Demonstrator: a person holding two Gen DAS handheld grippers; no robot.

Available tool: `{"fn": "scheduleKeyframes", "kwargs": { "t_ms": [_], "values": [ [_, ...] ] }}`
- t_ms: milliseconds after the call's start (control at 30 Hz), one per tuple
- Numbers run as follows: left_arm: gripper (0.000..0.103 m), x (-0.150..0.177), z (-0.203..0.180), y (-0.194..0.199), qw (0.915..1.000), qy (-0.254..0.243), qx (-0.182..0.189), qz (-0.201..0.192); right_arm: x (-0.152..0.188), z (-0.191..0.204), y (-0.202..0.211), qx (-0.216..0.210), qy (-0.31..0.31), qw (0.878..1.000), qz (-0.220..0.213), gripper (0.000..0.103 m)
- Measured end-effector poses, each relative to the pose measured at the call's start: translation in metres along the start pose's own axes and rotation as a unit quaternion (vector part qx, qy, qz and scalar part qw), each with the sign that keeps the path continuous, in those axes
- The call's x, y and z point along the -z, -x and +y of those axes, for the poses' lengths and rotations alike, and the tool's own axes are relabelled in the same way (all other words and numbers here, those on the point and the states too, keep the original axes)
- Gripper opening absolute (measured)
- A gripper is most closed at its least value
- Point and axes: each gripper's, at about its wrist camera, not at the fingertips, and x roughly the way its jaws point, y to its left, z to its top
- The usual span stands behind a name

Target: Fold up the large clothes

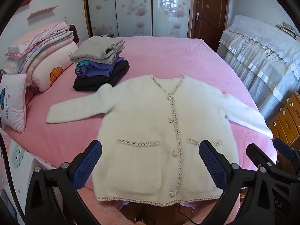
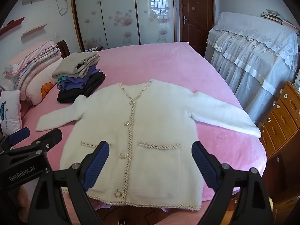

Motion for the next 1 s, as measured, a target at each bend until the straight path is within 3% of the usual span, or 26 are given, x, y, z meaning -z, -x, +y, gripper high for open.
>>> {"fn": "scheduleKeyframes", "kwargs": {
  "t_ms": [533,1000],
  "values": [
    [0.102,0.005,0.005,-0.003,0.9996,0.002,0.019,0.018,-0.006,-0.003,0.005,-0.001,-0.008,1.0,0.0,0.09],
    [0.102,0.001,0.003,0.0,0.9996,-0.003,0.026,0.011,0.003,-0.005,0.001,0.001,-0.019,1.0,0.002,0.09]
  ]
}}
